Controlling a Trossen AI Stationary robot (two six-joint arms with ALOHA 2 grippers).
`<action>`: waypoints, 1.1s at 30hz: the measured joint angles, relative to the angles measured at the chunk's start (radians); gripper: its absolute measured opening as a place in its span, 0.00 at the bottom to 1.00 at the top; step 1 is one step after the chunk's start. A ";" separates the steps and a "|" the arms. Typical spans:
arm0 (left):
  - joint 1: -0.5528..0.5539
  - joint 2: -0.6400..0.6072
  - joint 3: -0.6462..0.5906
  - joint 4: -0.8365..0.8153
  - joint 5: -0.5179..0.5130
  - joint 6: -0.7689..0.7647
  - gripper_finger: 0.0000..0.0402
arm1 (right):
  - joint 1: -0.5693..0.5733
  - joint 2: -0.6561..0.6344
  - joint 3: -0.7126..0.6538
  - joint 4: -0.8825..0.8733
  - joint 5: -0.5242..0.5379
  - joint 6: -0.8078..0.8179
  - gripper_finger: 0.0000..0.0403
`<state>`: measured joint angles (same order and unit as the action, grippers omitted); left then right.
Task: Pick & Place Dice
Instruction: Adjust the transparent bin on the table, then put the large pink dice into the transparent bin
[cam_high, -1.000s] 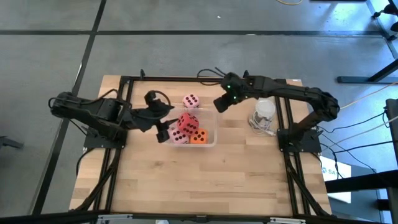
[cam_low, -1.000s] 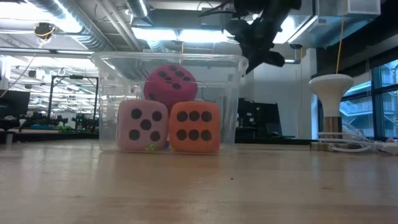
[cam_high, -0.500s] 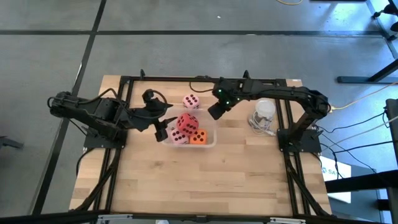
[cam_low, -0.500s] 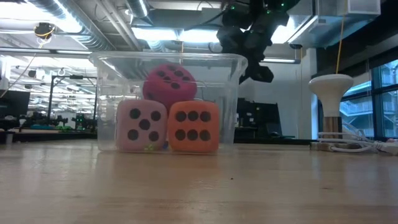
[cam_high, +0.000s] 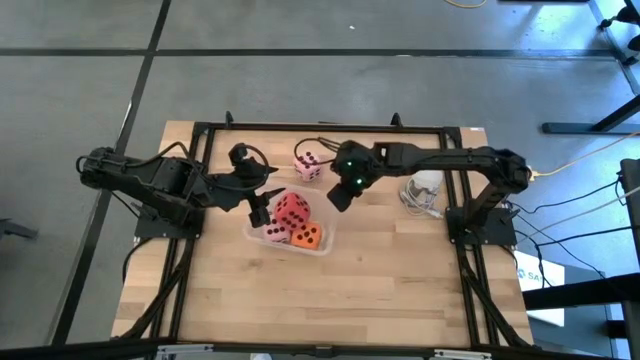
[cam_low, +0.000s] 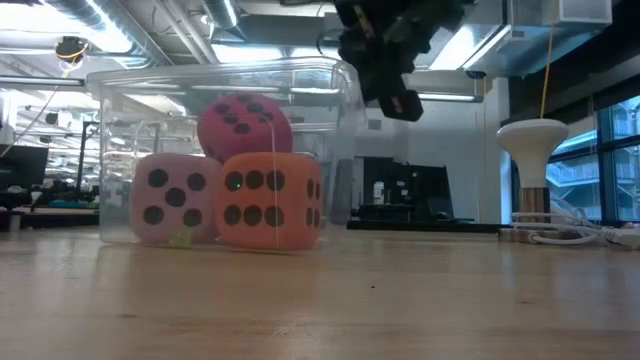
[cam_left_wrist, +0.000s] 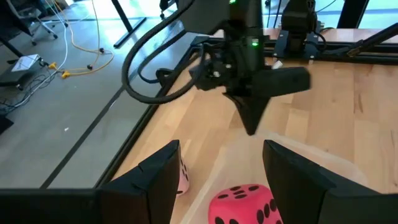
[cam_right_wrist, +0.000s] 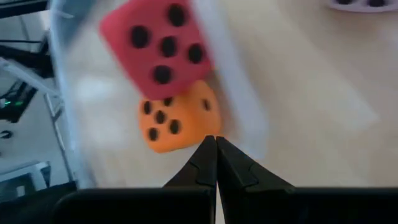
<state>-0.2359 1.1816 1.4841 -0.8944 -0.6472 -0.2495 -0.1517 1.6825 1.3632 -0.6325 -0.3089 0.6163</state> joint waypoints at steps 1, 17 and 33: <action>0.000 0.000 0.000 0.000 0.000 0.000 0.53 | 0.011 0.000 0.000 0.013 0.000 0.007 0.00; 0.000 0.000 0.000 0.000 0.003 0.000 0.53 | 0.007 -0.008 0.089 0.102 0.086 -0.003 0.00; -0.019 -0.042 0.000 0.001 -0.049 -0.027 0.53 | -0.311 0.117 0.129 0.216 -0.094 0.056 0.24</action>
<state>-0.2554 1.1397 1.4841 -0.8936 -0.6964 -0.2762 -0.4624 1.7991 1.4925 -0.4168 -0.4024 0.6723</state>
